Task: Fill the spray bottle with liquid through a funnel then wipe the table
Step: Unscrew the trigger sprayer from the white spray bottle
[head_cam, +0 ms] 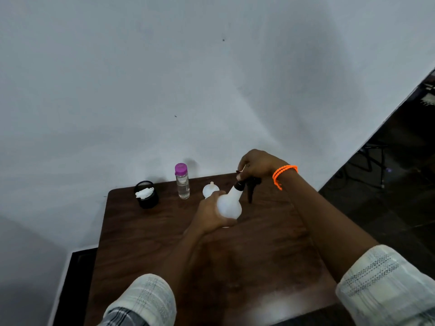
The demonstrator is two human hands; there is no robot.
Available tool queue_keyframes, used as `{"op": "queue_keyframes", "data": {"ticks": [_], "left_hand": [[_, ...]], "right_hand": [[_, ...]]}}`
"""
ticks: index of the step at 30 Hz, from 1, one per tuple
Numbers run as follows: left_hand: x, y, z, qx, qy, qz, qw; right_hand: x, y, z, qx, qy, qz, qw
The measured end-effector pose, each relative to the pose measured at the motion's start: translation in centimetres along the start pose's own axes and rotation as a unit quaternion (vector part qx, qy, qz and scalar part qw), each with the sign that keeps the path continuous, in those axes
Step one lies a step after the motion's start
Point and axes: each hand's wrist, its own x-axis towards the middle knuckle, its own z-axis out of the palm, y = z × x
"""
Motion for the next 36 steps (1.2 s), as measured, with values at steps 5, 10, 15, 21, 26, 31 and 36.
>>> {"op": "queue_keyframes", "data": {"ticks": [5,10,15,21,26,31,36], "left_hand": [[-0.9,0.0,-0.4,-0.010,0.003,-0.005,1.000],[-1.2,0.3,-0.9,-0.021,0.042,-0.024,0.999],[-1.2,0.0,-1.0,-0.014,0.074,-0.040,0.996],[-1.9,-0.1,-0.9,-0.007,0.074,-0.032,0.997],[-2.6,-0.4,-1.2,-0.001,0.067,-0.028,0.997],[-3.3,-0.7,-1.4,-0.020,0.061,-0.017,0.998],[-3.5,-1.2,-1.2,-0.028,0.085,-0.019,0.996]], "right_hand": [[-1.3,-1.2,-0.4,0.033,-0.056,-0.088,0.994],[-1.2,-1.0,1.5,-0.021,0.160,-0.068,0.985],[-3.0,-3.2,6.3,0.059,0.321,0.036,0.945],[-2.7,-4.4,7.6,0.081,0.302,0.087,0.946],[-2.7,-3.5,5.8,0.123,0.211,0.018,0.970],[-3.4,-2.6,5.8,0.160,0.209,-0.102,0.959],[-3.6,-2.8,6.8,0.359,0.248,-0.002,0.900]]}}
